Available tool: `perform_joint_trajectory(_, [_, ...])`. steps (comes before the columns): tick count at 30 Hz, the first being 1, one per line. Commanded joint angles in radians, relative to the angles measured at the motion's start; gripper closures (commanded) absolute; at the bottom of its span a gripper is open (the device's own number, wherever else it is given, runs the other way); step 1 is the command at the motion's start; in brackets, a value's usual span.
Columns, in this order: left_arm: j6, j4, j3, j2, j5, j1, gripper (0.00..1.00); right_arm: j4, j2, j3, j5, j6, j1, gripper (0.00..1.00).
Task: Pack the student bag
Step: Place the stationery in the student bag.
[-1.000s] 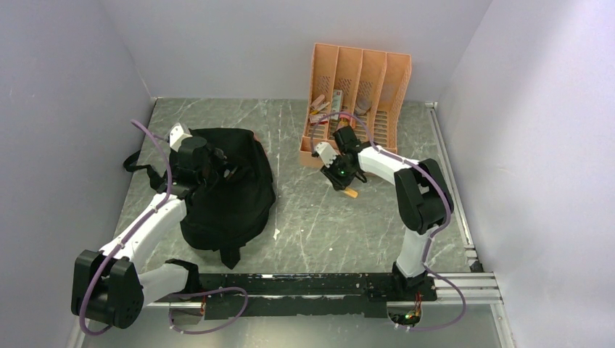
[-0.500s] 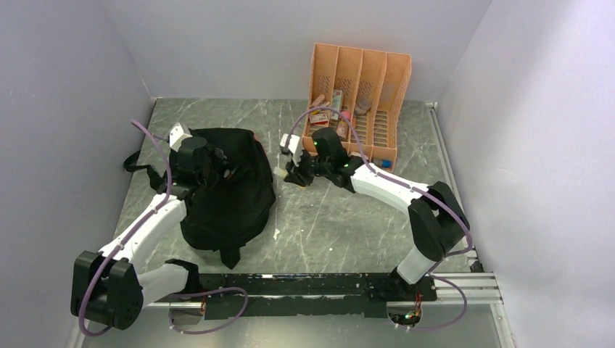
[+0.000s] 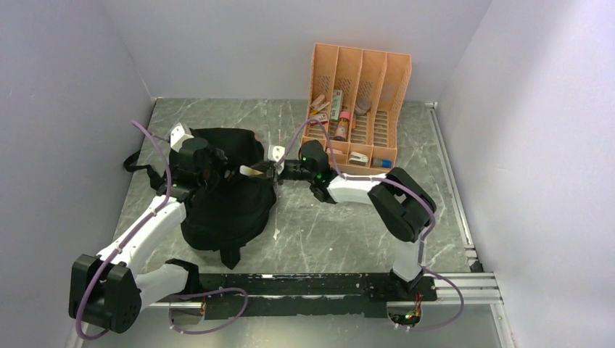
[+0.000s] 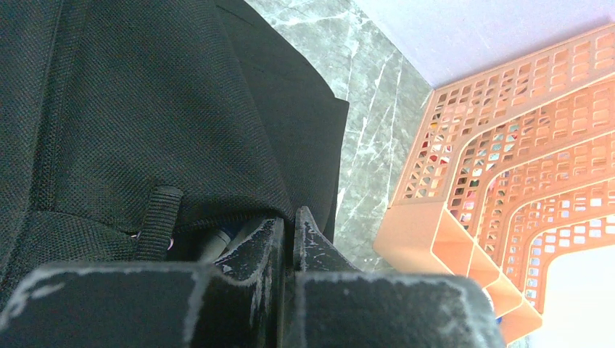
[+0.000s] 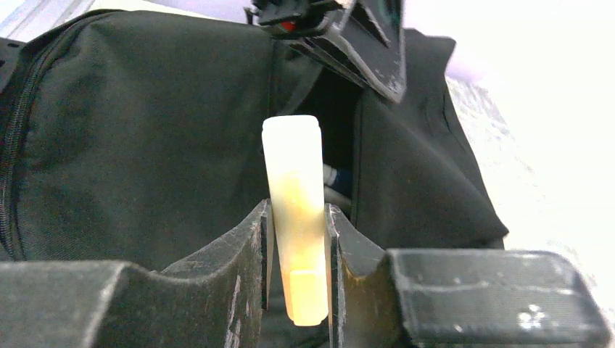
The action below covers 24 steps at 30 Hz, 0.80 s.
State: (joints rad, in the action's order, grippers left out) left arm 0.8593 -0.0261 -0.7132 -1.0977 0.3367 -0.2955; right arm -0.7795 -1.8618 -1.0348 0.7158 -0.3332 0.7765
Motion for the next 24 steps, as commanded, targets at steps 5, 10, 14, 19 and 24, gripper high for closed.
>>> perform_joint_trajectory(5, [-0.015,0.063,-0.028,0.041,-0.039,-0.034,0.95,-0.299,-0.129,-0.055,0.223,-0.218,0.029,1.00])
perform_joint_trajectory(10, [-0.016,0.063,-0.028,0.038,-0.037,-0.034,0.95,-0.274,-0.182,-0.103,0.270,-0.391,0.035,1.00])
perform_joint_trajectory(14, [-0.014,0.066,-0.026,0.034,-0.039,-0.034,0.95,-0.134,-0.207,-0.173,0.249,-0.548,0.040,1.00])
perform_joint_trajectory(19, [-0.014,0.067,-0.026,0.031,-0.040,-0.034,0.95,0.007,-0.244,-0.252,0.209,-0.686,0.049,1.00])
perform_joint_trajectory(24, [-0.013,0.071,-0.022,0.030,-0.041,-0.034,0.95,0.014,-0.288,-0.300,0.221,-0.675,0.053,1.00])
